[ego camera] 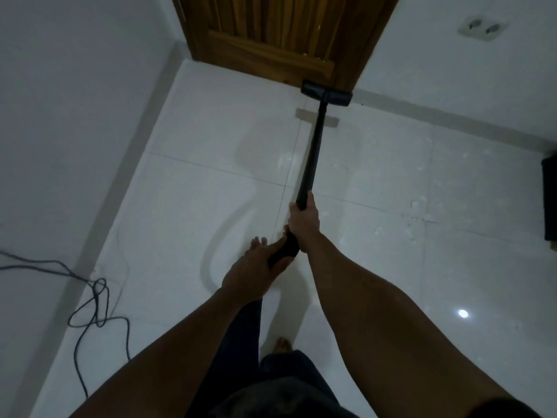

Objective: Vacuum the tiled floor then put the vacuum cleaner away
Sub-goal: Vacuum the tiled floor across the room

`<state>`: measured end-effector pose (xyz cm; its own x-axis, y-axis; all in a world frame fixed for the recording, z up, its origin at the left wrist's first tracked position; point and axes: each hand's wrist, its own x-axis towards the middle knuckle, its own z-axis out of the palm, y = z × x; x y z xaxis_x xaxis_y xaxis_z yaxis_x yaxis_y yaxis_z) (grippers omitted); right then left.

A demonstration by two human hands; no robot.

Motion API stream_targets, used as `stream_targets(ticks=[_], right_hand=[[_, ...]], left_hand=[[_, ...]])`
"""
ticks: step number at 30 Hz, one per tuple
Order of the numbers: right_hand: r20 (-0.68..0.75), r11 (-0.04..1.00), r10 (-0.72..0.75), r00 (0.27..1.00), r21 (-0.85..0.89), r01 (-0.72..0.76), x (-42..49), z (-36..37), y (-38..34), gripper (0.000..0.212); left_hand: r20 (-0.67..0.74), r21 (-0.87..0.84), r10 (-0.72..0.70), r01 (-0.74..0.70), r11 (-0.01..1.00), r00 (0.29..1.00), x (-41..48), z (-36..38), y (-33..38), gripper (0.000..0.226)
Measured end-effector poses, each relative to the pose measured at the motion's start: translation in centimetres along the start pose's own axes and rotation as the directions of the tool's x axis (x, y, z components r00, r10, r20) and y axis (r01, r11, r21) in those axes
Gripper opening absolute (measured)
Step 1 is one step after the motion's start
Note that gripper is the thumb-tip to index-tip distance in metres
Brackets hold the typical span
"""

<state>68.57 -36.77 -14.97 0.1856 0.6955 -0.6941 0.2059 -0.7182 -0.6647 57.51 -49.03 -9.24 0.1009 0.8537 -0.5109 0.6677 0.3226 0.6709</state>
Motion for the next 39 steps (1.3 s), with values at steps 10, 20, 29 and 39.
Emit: stream_targets(ticks=[10,20,29,39], right_hand=[[0.033,0.998,0.011,0.999,-0.059,-0.009,-17.5,-3.9,15.7,0.065],[0.066,0.994,0.086,0.994,-0.067,-0.081,-30.7,-1.9,29.9,0.064],[0.061,0.993,0.111,0.992,-0.041,-0.109,-43.3,-2.0,42.8,0.066],[0.089,0.984,0.176,0.98,0.011,-0.178,-53.5,-5.6,52.9,0.067]], left_hand=[[-0.019,-0.108,-0.025,0.022,0.994,1.0,-20.6,11.9,-4.2,0.051],[0.05,-0.118,0.079,-0.072,0.99,0.996,-35.9,19.1,-12.3,0.05],[0.055,-0.252,0.036,-0.021,0.967,0.998,-51.4,26.4,-18.0,0.054],[0.086,-0.2,0.03,-0.012,0.98,0.996,-64.0,32.7,-18.7,0.052]])
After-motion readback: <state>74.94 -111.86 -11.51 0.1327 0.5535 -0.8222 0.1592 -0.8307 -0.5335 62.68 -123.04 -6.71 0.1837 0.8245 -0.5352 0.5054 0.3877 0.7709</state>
